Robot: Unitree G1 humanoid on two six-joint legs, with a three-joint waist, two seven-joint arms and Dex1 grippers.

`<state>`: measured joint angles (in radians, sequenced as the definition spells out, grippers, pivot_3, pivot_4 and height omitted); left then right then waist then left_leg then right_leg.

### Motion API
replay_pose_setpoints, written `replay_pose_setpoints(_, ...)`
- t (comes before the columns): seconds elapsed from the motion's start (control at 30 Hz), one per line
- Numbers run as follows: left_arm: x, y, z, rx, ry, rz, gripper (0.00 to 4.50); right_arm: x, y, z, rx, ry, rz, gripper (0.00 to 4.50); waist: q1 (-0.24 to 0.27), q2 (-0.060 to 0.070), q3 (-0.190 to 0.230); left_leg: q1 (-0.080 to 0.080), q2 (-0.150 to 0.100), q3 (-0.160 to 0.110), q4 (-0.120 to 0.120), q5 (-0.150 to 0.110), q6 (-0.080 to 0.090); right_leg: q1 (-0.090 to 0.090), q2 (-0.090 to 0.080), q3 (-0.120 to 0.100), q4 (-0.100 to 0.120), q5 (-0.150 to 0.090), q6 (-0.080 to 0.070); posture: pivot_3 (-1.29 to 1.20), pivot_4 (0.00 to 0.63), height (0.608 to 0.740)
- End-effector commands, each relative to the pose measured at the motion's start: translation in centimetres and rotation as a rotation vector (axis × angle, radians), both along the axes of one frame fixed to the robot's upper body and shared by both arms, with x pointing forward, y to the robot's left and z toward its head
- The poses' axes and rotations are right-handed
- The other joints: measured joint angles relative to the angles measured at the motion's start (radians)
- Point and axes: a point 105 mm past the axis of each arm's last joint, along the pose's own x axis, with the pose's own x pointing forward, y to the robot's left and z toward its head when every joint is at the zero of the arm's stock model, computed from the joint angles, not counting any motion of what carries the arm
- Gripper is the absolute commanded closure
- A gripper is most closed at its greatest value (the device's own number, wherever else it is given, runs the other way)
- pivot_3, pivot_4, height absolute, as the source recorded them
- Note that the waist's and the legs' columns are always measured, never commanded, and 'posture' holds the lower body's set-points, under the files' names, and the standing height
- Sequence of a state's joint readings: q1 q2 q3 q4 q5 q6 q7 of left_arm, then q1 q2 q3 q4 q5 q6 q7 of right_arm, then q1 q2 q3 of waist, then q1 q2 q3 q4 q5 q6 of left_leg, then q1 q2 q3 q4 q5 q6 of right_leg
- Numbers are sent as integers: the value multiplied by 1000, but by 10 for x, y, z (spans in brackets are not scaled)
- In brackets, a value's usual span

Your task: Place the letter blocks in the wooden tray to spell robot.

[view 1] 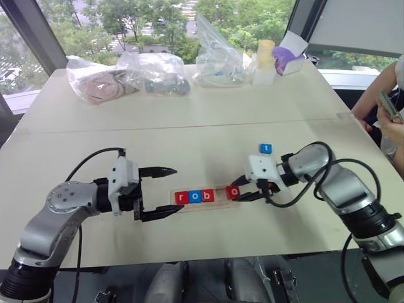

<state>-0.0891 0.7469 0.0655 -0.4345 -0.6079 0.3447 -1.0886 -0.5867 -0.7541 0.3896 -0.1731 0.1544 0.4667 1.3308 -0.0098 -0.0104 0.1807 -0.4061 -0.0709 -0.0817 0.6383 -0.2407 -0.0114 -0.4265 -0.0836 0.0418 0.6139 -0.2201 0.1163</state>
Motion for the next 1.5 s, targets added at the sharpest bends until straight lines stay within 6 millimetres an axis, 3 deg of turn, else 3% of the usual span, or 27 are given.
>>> replay_pose_setpoints(0.03,-4,-3,9,-7,-37,-23,0,2,15,2,-13,-37,17,3370,-2,0,0,0,0,0,0,0,0,0,0,0,0,0,0,0,150,740)
replay_pose_setpoints(0.83,-8,-4,4,-19,-36,-5,0,14,23,-11,-57,-31,-20,3370,-3,0,0,0,0,0,0,0,0,-1,0,0,0,0,0,0,150,740)
replay_pose_setpoints(1.07,-8,-4,3,-22,-37,-1,0,19,22,-14,-67,-45,-33,16,-3,0,0,0,0,0,0,0,0,-1,0,0,0,0,0,0,150,740)
replay_pose_setpoints(1.33,-7,-4,3,-25,-37,4,0,23,26,2,5,-46,-79,16,-3,0,0,0,0,0,0,0,0,-1,0,0,0,0,0,0,150,740)
replay_pose_setpoints(1.5,-7,-4,2,-27,-38,6,0,11,30,5,33,13,-66,16,-3,0,0,0,0,0,0,0,0,-1,1,0,0,0,0,0,150,740)
